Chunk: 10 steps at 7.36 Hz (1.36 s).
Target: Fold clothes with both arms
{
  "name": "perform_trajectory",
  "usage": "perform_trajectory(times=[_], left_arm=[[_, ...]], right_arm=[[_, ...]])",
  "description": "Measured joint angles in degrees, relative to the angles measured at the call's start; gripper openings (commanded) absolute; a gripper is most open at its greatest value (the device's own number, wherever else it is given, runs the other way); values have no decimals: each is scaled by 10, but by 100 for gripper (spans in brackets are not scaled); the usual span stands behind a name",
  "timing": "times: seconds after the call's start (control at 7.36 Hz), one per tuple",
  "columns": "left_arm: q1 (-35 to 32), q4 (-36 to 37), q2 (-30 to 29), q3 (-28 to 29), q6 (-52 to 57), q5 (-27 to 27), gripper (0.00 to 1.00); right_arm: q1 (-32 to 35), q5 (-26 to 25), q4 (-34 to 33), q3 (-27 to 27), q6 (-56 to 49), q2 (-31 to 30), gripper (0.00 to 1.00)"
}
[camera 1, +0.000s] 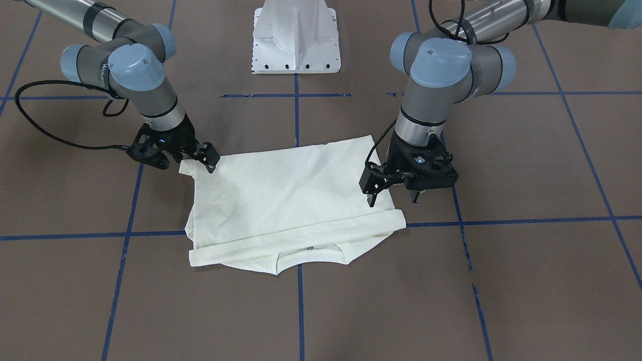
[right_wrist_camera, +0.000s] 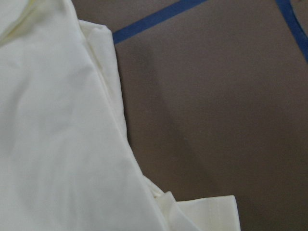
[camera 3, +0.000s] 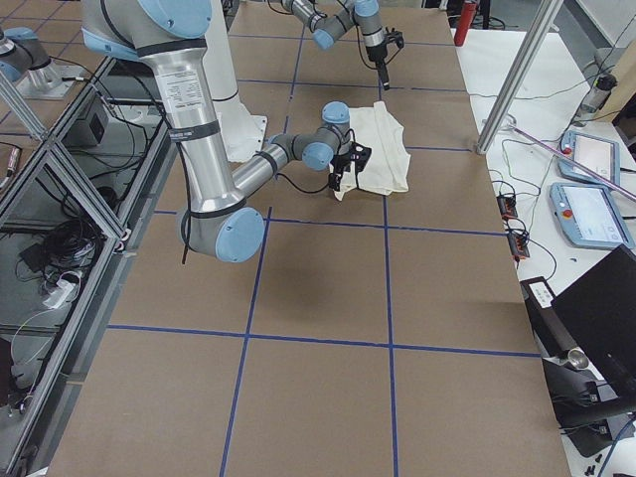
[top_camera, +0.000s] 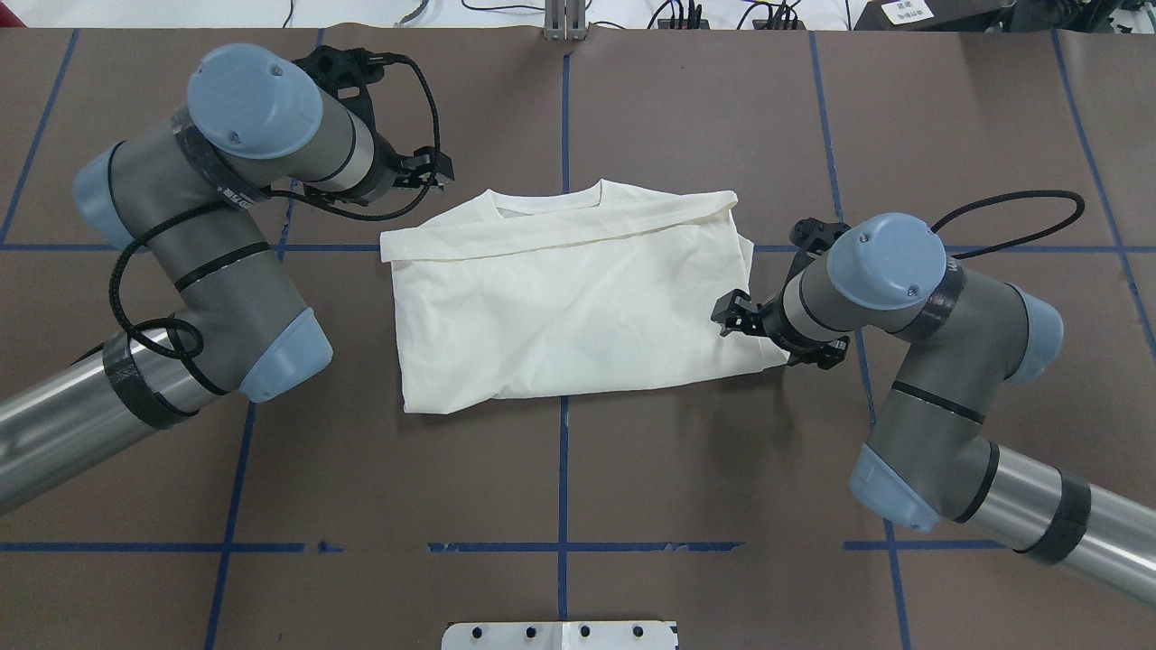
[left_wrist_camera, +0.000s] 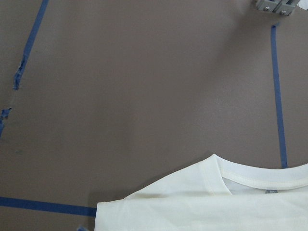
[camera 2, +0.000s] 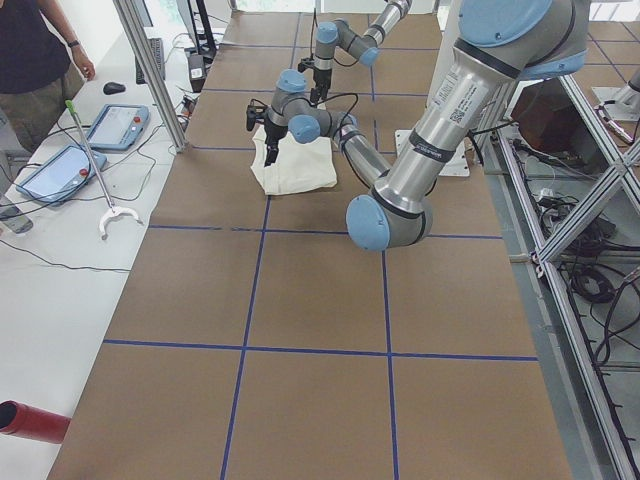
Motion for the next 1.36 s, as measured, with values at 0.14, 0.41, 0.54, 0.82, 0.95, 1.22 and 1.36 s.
perform_trajectory(times=[0.14, 0.41, 0.54, 0.82, 0.95, 1.22, 1.36], left_arm=[[0, -1, 0, 0, 0, 0, 100], [0, -3, 1, 1, 1, 0, 100], [0, -3, 1, 1, 1, 0, 100], [0, -3, 1, 2, 1, 1, 100], [0, -3, 1, 2, 1, 1, 100], [1, -4, 0, 3, 1, 1, 100], [1, -4, 0, 3, 1, 1, 100]], right_arm=[[-3, 0, -1, -1, 6, -4, 98], [-11, -5, -2, -3, 13, -7, 24], [-16, -8, -2, -3, 17, -7, 0], [-21, -13, -2, -1, 24, -7, 0], [-21, -13, -2, -1, 24, -6, 0], [-20, -5, -3, 8, 23, -6, 0], [-18, 1, -6, 39, 23, -21, 0]])
